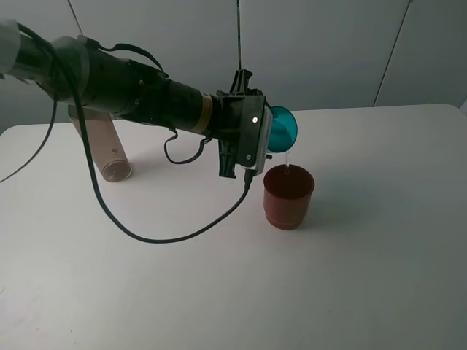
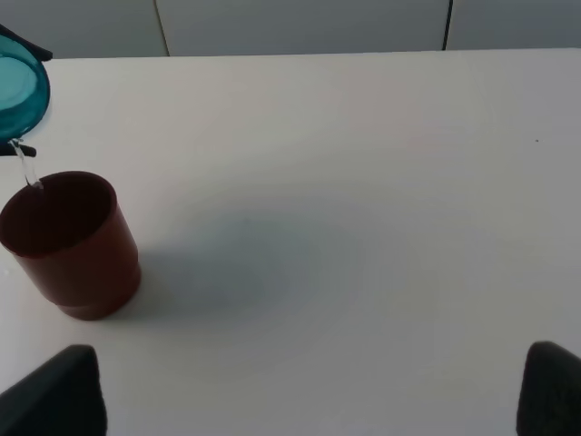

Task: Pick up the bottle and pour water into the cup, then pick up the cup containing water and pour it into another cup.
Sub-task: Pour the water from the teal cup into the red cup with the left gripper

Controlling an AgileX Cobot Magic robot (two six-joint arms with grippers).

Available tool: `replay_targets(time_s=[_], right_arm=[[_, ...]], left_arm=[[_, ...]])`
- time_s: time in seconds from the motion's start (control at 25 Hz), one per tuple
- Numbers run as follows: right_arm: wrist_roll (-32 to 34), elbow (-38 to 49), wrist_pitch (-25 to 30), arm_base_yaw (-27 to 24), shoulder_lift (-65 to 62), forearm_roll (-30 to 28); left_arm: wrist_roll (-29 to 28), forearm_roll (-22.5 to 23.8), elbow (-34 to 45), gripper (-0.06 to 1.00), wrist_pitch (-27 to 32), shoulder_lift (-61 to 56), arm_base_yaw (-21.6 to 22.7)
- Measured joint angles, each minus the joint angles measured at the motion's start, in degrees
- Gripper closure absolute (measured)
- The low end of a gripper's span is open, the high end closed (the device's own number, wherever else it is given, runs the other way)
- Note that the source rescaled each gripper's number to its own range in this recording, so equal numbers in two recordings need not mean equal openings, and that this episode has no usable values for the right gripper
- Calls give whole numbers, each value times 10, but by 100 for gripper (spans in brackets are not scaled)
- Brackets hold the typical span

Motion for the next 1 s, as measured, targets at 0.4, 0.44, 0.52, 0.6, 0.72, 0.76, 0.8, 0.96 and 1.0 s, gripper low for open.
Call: replay_targets(time_s=[0.4,0.44,0.52,0.6,0.72,0.76,0.8,0.96,1.0], right_arm=[[0,0,0,0,0,0],[0,0,0,0,0,0],[0,0,0,0,0,0],[0,0,0,0,0,0],[0,0,0,0,0,0],[0,0,0,0,0,0],[0,0,0,0,0,0],[0,0,0,0,0,0],[0,0,0,0,0,0]], left_arm=[[12,20,0,81,15,0,-8],[13,22,0,81,18,0,-8],[13,28,0,81,29,0,-8],[14,35,0,81,40,0,-8],[27,39,0,81,48,0,-8],[28,41,0,81,49,0,-9],[30,42,0,81,49,0,-10],[37,43,0,81,50,0,-11],[44,43,0,81,50,0,-11]])
